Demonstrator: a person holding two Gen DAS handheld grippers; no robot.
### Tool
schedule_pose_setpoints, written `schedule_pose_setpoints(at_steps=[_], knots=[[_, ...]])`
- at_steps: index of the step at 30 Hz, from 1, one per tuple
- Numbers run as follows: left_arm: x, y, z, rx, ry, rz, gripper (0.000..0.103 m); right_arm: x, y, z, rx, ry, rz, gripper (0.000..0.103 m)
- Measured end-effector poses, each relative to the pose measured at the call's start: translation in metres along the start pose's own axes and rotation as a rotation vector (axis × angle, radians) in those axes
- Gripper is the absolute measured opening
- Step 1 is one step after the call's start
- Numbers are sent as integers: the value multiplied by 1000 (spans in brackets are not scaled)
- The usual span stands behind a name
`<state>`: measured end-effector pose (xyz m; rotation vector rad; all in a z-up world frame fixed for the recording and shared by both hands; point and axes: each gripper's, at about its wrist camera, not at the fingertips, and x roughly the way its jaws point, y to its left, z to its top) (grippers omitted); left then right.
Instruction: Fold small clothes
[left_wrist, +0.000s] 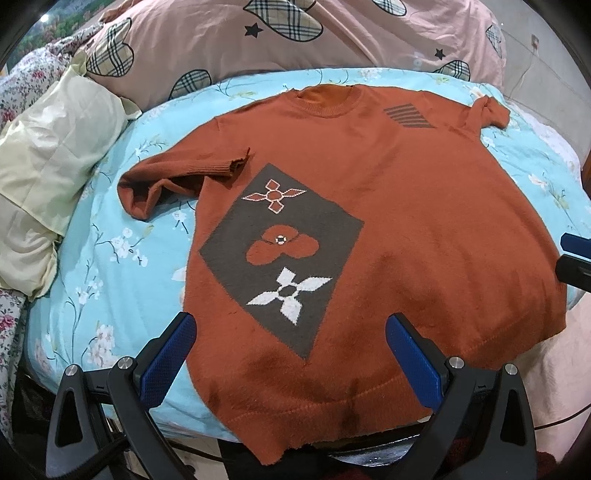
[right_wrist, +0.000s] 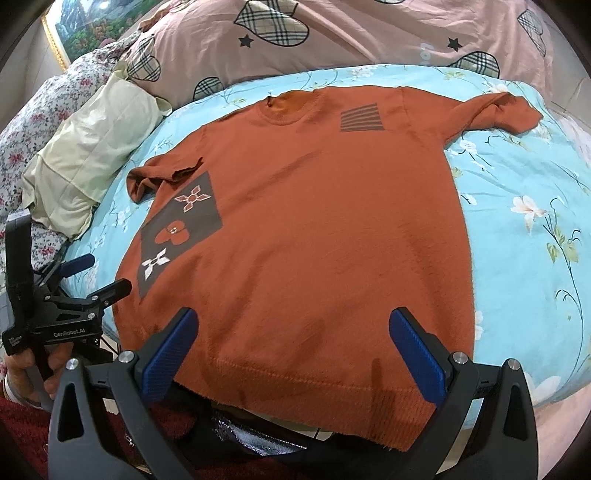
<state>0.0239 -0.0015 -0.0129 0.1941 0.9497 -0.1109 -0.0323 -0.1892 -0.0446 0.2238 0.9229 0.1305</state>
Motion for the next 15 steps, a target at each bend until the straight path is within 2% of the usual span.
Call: schedule_pose_setpoints(at_steps=[10, 15], knots=[[13, -4, 10, -8, 20, -33, 102, 7, -18, 12, 17, -4, 1, 103], [20, -5, 25, 13, 1, -1, 102, 8, -57, 47, 52, -73, -30, 102]])
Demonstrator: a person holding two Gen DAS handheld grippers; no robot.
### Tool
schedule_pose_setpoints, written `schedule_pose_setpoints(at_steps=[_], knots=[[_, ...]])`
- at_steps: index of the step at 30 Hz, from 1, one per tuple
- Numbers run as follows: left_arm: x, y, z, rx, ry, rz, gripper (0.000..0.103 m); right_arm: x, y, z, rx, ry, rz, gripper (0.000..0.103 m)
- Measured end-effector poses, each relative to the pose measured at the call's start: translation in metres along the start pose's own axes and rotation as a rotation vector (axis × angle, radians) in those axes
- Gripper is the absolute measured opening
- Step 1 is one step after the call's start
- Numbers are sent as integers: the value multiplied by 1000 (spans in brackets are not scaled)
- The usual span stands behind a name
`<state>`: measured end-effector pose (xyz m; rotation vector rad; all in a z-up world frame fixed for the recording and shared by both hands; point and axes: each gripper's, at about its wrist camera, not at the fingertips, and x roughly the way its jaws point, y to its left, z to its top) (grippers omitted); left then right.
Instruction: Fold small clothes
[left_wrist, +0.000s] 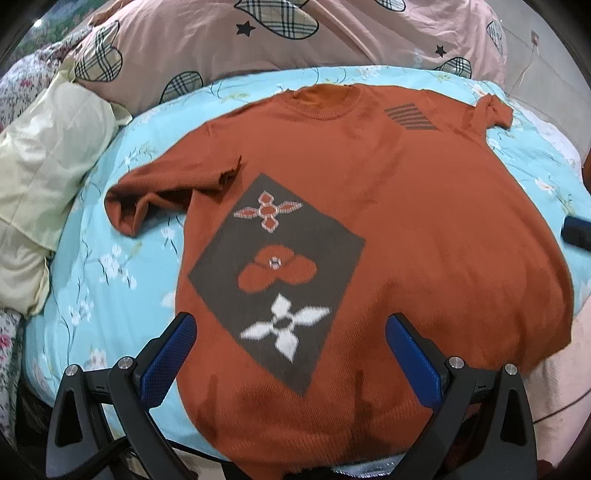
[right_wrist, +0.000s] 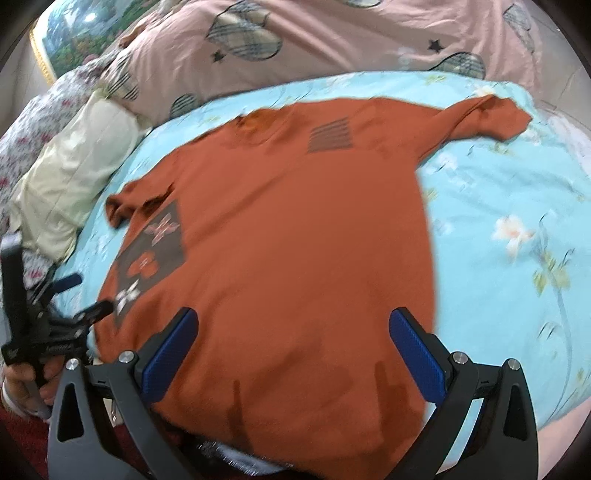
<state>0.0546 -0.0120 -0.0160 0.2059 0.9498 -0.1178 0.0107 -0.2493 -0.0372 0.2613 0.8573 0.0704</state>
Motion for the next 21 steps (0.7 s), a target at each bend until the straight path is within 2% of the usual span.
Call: schedule_pose_setpoints(at_steps=[2, 7, 10, 12, 14, 16, 21], knots=[[4, 2, 8, -13, -3, -9, 102, 3, -23, 23, 34, -38, -8, 100], [16, 4, 24, -18, 5, -11, 102, 22, -97, 95, 148, -118, -61, 86], [25, 1, 30, -16, 15, -20, 102, 41, -147, 139, 252, -127, -108, 74], [32, -1, 34, -8, 26, -20, 102, 54, -173, 163, 303, -129, -156, 71], [40, -3, 37, -3, 37, -19, 102, 61, -195, 189, 312, -152, -218, 69], [45, -5, 40, -7, 45, -28, 102, 70, -226, 219, 352, -171, -242, 67], [68, -4, 46, -12, 80, -10, 102, 89, -277, 265, 432, -203, -300, 63]])
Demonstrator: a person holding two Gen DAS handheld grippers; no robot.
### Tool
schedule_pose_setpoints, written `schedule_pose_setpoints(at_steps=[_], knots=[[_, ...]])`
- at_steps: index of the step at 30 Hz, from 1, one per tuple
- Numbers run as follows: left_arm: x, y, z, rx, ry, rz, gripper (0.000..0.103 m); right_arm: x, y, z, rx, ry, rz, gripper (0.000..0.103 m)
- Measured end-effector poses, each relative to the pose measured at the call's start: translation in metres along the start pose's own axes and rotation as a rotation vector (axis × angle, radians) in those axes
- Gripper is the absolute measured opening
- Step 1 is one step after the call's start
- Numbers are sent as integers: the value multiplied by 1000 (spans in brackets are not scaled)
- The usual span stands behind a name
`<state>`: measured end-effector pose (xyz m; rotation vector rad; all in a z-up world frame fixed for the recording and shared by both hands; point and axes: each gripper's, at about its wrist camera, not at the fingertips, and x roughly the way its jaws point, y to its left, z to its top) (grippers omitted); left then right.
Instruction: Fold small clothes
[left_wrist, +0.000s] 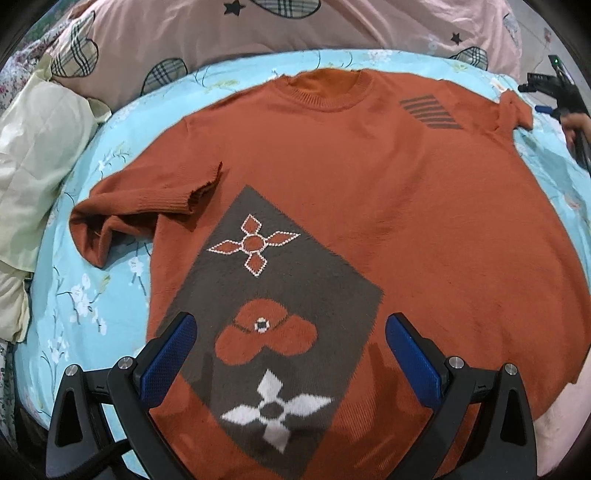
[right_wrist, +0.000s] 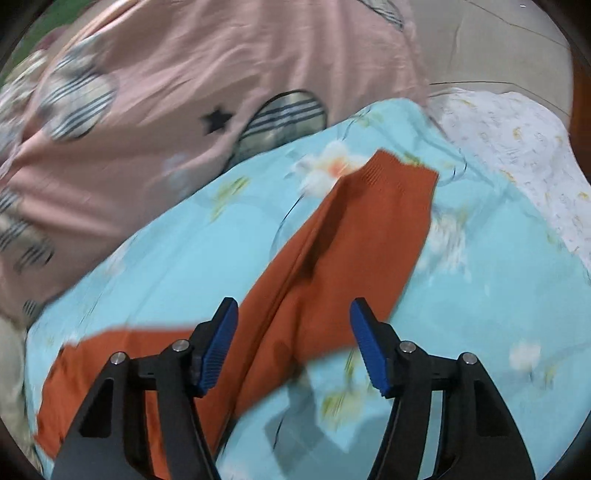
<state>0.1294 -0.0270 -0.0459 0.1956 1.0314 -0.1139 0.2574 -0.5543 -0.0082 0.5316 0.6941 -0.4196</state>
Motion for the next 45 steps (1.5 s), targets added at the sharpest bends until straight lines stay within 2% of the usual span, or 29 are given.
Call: schedule_pose_setpoints(at_steps=[5, 6, 8, 9, 10, 13, 18, 23, 26, 29, 34, 38, 41, 43, 44, 45], knots=[[27, 2, 8, -17, 63, 0, 102, 50, -12, 39, 63, 5, -48, 61], [32, 1, 11, -22, 69, -3, 102, 60, -14, 45, 74, 9, -57, 58], [39, 1, 16, -31, 69, -12, 101, 74, -16, 50, 73, 19, -81, 41], [41, 1, 18, -34, 70, -14, 101, 81, -16, 50, 66, 32, -87, 18], [42, 0, 19, -35, 70, -15, 101, 84, -15, 49, 62, 45, -79, 6], [45, 2, 23, -35, 75, -23, 101, 71, -1, 42, 25, 22, -22, 6], [46, 5, 22, -40, 77, -39, 101, 18, 61, 3, -115, 21, 200, 5], [36, 12, 19, -61, 48, -43, 101, -35, 143, -57, -235, 67, 450, 5], [28, 19, 14, -83, 40, -50, 101, -53, 195, -98, -296, 124, 594, 5], [24, 25, 11, -100, 30, -49, 101, -58, 239, -142, -365, 188, 684, 5], [18, 38, 8, -122, -2, -78, 101, -51, 276, -201, -438, 298, 740, 5], [23, 50, 15, -150, -13, -148, 101, -42, 279, -233, -526, 398, 712, 6], [39, 56, 36, -187, 8, -235, 101, -34, 273, -251, -596, 490, 663, 7], [46, 56, 52, -199, 1, -283, 101, -34, 265, -256, -598, 511, 655, 9], [49, 55, 63, -201, -9, -310, 101, -34, 263, -255, -589, 511, 657, 10], [56, 50, 79, -189, -17, -347, 101, -36, 255, -252, -568, 505, 662, 17]])
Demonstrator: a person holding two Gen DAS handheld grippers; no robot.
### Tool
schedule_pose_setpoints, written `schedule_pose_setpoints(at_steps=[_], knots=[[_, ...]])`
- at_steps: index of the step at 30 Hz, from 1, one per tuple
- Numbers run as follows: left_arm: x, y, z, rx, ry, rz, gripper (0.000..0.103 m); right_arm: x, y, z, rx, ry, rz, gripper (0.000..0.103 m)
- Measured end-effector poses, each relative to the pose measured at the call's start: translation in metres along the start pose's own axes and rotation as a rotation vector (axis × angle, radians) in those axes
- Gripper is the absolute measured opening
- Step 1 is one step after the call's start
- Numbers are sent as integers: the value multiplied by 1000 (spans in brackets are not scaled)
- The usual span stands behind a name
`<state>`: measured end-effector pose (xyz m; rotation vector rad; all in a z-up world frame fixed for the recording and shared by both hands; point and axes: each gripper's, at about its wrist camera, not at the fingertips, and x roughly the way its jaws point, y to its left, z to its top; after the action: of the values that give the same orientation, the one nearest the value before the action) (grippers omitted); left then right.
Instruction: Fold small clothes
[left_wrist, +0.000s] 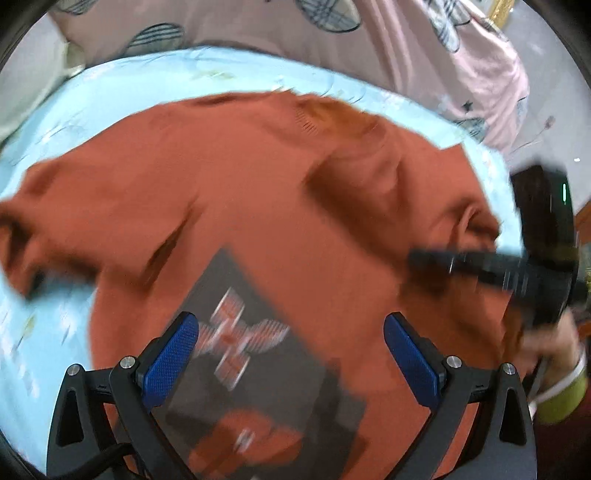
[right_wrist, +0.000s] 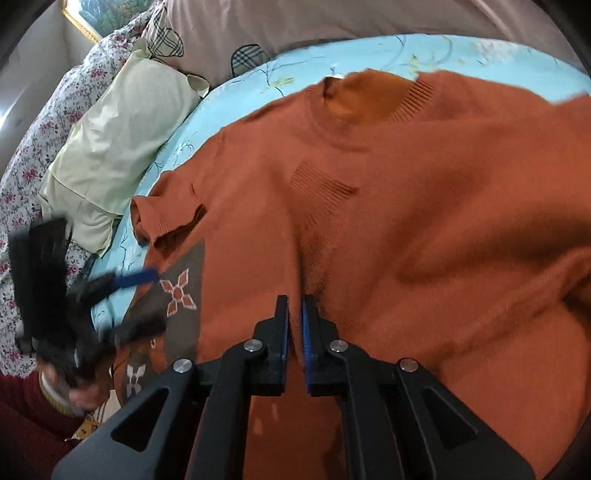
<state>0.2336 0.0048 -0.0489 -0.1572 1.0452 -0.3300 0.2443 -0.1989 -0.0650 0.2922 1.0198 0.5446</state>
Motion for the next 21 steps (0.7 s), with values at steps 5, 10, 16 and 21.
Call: schedule_pose_setpoints(at_steps=[5, 10, 16, 21], knots=[[44, -22, 42, 30, 44, -68, 101, -28, -10, -9, 38, -72, -35, 37], [88, -22, 76, -38, 83, -121, 100, -59, -7, -24, 65, -132, -45, 38], [95, -20, 84, 1, 60, -74, 9, -87, -6, -33, 99, -212, -54, 38], [36, -4, 60, 47, -87, -4, 8, -111, -16, -36, 140, -282, -95, 38]])
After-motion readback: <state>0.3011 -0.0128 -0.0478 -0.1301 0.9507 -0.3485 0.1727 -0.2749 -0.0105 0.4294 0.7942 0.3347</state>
